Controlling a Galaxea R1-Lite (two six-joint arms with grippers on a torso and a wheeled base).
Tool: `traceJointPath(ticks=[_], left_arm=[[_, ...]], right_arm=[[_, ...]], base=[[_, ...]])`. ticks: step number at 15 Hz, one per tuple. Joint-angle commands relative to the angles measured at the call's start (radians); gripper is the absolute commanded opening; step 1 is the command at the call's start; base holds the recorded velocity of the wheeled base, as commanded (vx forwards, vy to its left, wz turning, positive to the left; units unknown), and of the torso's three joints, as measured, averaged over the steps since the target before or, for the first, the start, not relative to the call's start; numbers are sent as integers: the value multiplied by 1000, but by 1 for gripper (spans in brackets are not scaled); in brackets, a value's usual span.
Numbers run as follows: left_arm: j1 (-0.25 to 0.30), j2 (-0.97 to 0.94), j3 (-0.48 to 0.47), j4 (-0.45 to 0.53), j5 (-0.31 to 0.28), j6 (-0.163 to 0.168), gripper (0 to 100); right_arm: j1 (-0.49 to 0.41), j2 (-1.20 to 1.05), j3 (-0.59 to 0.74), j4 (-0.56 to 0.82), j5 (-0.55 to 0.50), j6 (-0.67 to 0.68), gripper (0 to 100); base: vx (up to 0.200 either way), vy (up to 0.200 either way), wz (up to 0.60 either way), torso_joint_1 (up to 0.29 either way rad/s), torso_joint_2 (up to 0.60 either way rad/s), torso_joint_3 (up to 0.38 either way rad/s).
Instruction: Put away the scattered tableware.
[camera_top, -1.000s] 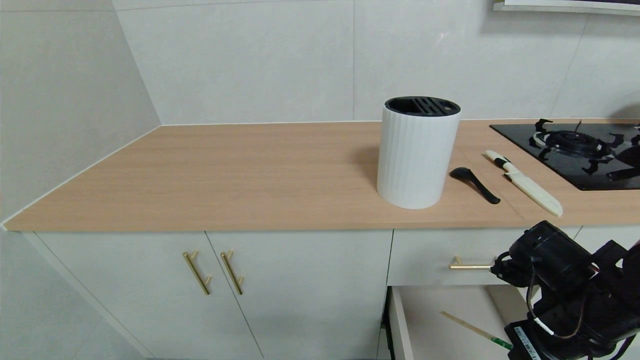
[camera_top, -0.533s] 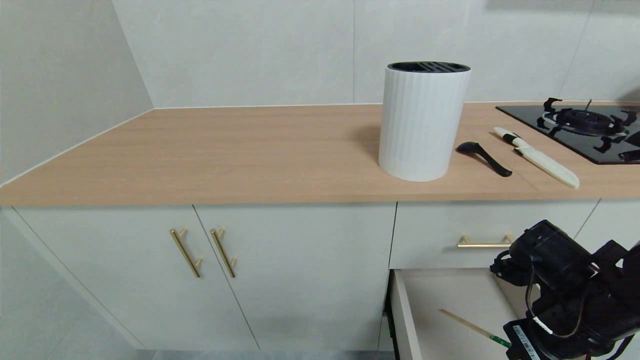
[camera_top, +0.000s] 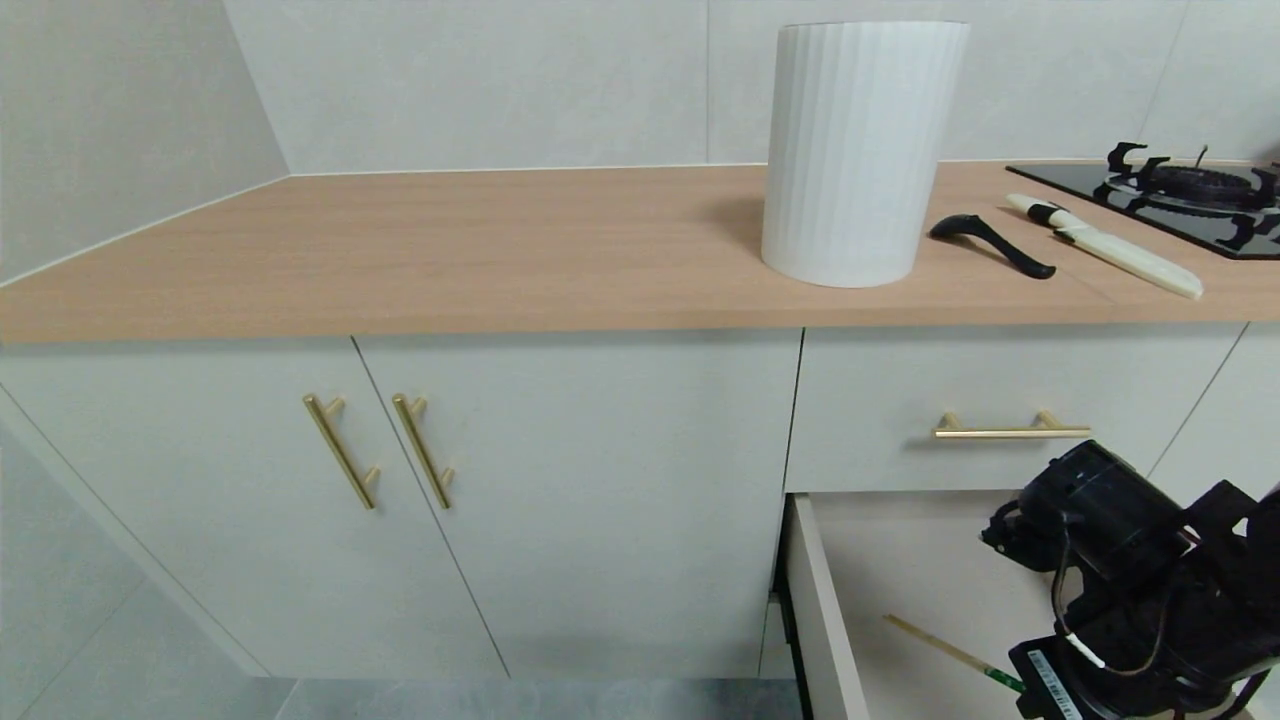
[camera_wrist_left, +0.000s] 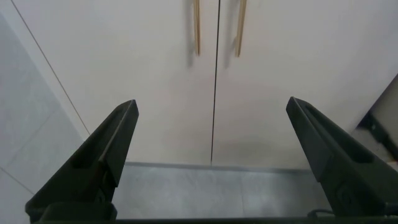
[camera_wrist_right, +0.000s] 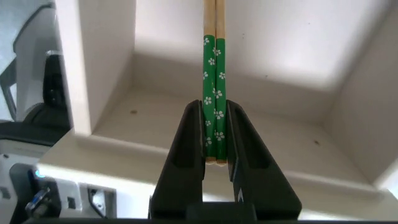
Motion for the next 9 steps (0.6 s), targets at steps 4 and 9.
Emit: traceJointPath(ticks=[4,9], left_arm=[[1,1,0,0,0,0,100],[1,1,0,0,0,0,100]], right_arm=[[1,-1,0,-1,-1,0,0],[-1,-7,32,-195,-9,55,0]], base=[[0,0,0,-31,185,144],[0,0,0,0,0,0]])
